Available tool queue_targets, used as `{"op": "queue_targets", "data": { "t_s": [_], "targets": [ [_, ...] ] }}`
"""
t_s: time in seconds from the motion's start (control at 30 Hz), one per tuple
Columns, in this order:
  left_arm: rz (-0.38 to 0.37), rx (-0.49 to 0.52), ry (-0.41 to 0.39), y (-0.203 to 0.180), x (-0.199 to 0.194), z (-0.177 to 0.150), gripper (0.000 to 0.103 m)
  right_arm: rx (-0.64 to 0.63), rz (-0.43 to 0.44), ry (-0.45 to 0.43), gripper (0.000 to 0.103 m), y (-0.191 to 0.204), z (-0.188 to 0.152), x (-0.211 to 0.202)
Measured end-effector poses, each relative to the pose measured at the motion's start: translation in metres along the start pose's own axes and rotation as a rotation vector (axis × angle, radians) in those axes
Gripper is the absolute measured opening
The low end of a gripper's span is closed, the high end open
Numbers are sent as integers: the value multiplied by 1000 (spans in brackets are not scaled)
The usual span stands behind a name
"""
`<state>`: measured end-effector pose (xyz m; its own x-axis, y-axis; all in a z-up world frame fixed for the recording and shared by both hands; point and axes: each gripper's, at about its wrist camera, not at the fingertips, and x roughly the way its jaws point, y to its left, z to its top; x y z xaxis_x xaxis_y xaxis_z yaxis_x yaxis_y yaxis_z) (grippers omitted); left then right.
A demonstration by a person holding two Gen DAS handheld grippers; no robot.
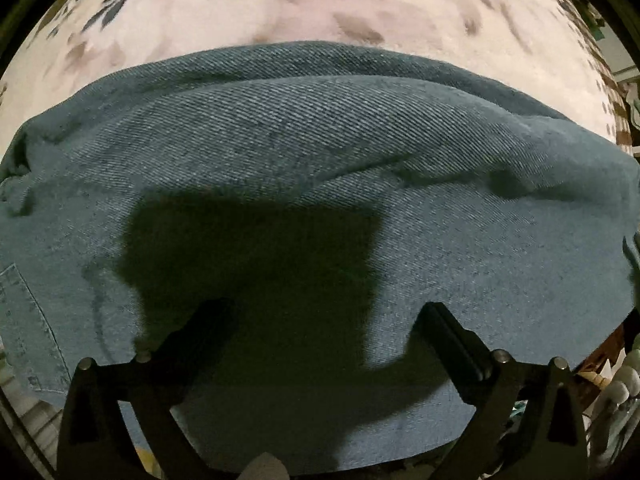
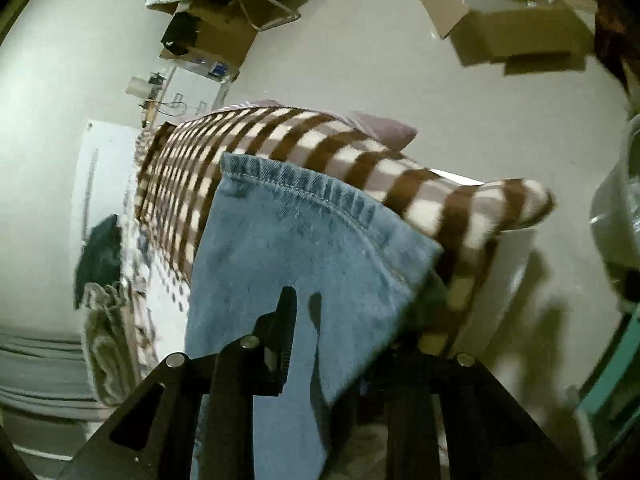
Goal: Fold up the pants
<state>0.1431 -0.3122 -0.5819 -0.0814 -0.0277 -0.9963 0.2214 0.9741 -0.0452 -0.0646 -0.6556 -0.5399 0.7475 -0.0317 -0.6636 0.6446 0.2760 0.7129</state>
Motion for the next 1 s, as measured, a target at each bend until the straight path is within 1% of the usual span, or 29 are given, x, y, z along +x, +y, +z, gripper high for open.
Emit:
{"op": "queue_targets", "data": {
  "t_s": [0.07,0.13,0.2,0.27,0.3,0.33,0.4,0.47,0.5,0.53,0.63,0.73,0.8,0.87,0.97,1.0],
  "targets": [
    [0,-5,5,5,3,13,103,-9,34,-18,27,3,1,4],
    [2,-9,3,25,4,54,103,3,51,-24,29,0,1,13],
    [5,-14,3,20,5,68,103,57,95,-30,32,-6,3,20],
    [4,-18,11,17,8,79,103,96,110,-24,30,-10,5,22],
    [2,-23,13,16,7,74,103,97,97,-23,22,-9,6,20],
    [-1,-27,13,20,8,68,103,82,68,-25,10,-5,6,18],
    [-15,-43,1,25,2,69,103,56,57,-37,8,3,4,10],
    [-24,-62,-23,29,-8,68,103,16,54,-51,8,19,0,-4],
    [-31,-71,-44,32,-16,66,103,-14,59,-57,7,31,-3,-13],
    [-25,-26,-50,35,-21,67,103,-43,69,-60,7,42,-7,-21],
    [-47,-45,-102,47,-51,58,103,-145,98,-57,7,87,-23,-43],
    [-62,-61,-147,67,-78,49,103,-274,125,-40,7,142,-52,-60],
    [-66,-81,-172,90,-94,40,103,-355,134,-23,7,171,-75,-65],
    [-73,-108,-186,100,-113,28,103,-444,147,5,7,201,-107,-65],
    [-78,-172,-201,138,-125,8,103,-555,162,64,7,232,-159,-55],
    [-78,-195,-204,144,-129,0,103,-601,165,96,7,242,-182,-46]
  ]
}}
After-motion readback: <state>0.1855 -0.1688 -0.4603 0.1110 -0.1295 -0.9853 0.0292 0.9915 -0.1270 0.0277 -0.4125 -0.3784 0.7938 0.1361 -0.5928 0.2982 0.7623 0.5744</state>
